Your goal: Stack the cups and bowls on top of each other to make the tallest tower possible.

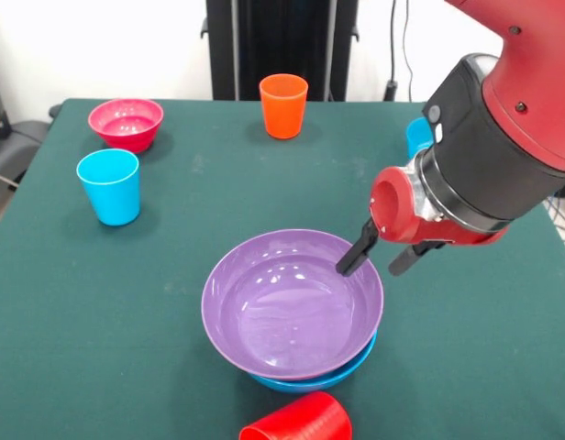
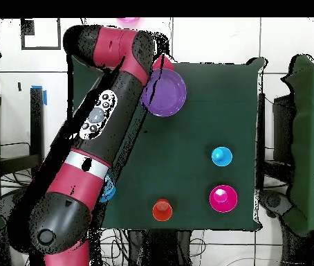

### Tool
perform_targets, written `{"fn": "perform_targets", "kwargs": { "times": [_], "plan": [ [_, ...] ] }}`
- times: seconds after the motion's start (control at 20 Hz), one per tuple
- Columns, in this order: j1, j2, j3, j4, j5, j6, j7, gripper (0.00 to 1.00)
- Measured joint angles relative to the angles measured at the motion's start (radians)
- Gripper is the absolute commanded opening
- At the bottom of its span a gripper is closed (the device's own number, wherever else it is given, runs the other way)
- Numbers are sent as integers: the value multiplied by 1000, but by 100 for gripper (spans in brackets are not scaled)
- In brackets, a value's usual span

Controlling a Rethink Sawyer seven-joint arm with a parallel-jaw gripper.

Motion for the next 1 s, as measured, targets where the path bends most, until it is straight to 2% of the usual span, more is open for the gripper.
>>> {"fn": "perform_targets", "kwargs": {
  "times": [1.0],
  "plan": [
    [9, 1, 50, 21, 0, -40, 29, 100]
  ]
}}
